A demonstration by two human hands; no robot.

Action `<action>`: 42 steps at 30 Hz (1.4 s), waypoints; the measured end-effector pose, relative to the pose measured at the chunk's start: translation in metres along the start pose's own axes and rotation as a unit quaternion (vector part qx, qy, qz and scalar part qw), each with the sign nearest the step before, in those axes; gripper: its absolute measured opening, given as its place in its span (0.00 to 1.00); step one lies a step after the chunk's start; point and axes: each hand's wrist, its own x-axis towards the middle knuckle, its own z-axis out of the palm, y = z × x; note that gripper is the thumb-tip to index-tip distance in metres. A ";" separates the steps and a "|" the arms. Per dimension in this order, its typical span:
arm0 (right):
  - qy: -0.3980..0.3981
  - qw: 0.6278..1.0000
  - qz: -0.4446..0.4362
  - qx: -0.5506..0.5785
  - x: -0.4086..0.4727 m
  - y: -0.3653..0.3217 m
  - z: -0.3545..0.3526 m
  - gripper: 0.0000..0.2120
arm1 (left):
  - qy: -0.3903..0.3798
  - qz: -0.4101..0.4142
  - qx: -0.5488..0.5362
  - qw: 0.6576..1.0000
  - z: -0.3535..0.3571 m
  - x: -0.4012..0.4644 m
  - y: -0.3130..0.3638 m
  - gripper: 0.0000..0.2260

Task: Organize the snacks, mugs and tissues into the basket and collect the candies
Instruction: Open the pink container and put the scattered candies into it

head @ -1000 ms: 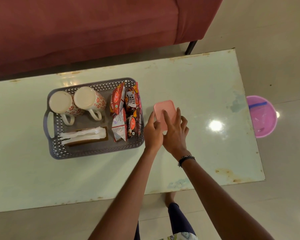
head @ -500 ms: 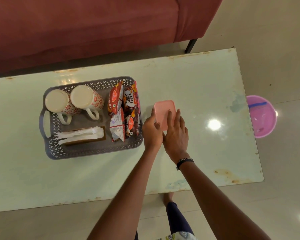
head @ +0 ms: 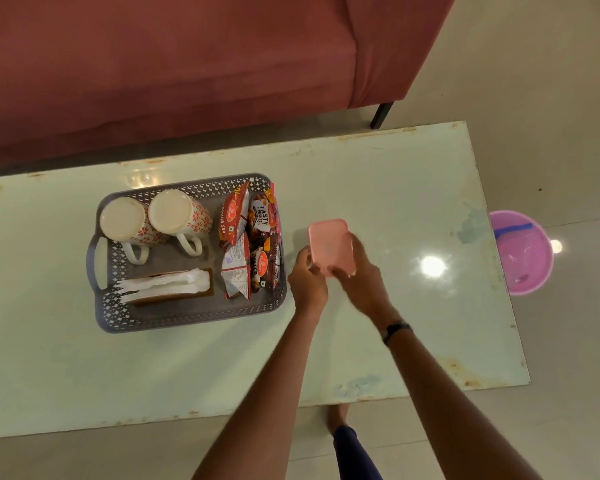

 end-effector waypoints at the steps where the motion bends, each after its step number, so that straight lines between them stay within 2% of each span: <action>1: 0.000 0.997 0.040 0.066 0.003 0.001 -0.005 0.30 | 0.004 -0.007 0.000 1.000 0.000 0.001 -0.002 0.17; 4: 0.034 0.976 0.128 0.170 0.013 0.002 -0.006 0.16 | 0.007 -0.003 -0.006 1.000 0.004 0.002 -0.009 0.14; 6: 0.047 0.955 0.160 0.247 0.013 0.001 -0.004 0.11 | 0.017 -0.003 -0.011 1.000 0.006 0.003 -0.012 0.14; 16: 0.068 0.924 0.174 0.335 0.008 -0.004 -0.008 0.14 | 0.039 0.000 0.038 0.999 0.001 -0.006 0.001 0.14; 22: 0.138 0.887 0.175 0.405 -0.002 -0.034 0.005 0.11 | 0.041 0.106 0.079 0.990 -0.025 -0.027 0.020 0.20; 25: 0.190 0.881 0.174 0.397 -0.004 -0.048 0.006 0.10 | 0.081 0.172 0.077 0.979 -0.049 -0.045 0.027 0.18; 28: 0.224 0.885 0.187 0.362 -0.009 -0.053 0.010 0.07 | 0.157 0.203 0.000 0.966 -0.082 -0.055 0.019 0.13; 30: 0.232 0.886 0.202 0.347 -0.011 -0.053 0.014 0.07 | 0.236 0.185 -0.035 0.953 -0.109 -0.051 0.006 0.11; 33: 0.235 0.886 0.222 0.332 -0.008 -0.053 0.021 0.08 | 0.325 0.125 -0.026 0.937 -0.150 -0.035 -0.015 0.13; 38: 0.245 0.905 0.221 0.268 0.001 -0.052 0.036 0.07 | 0.382 0.084 0.047 0.919 -0.224 0.004 -0.056 0.18; 42: 0.260 0.911 0.218 0.236 0.005 -0.048 0.042 0.07 | 0.391 0.054 0.073 0.916 -0.261 0.021 -0.078 0.19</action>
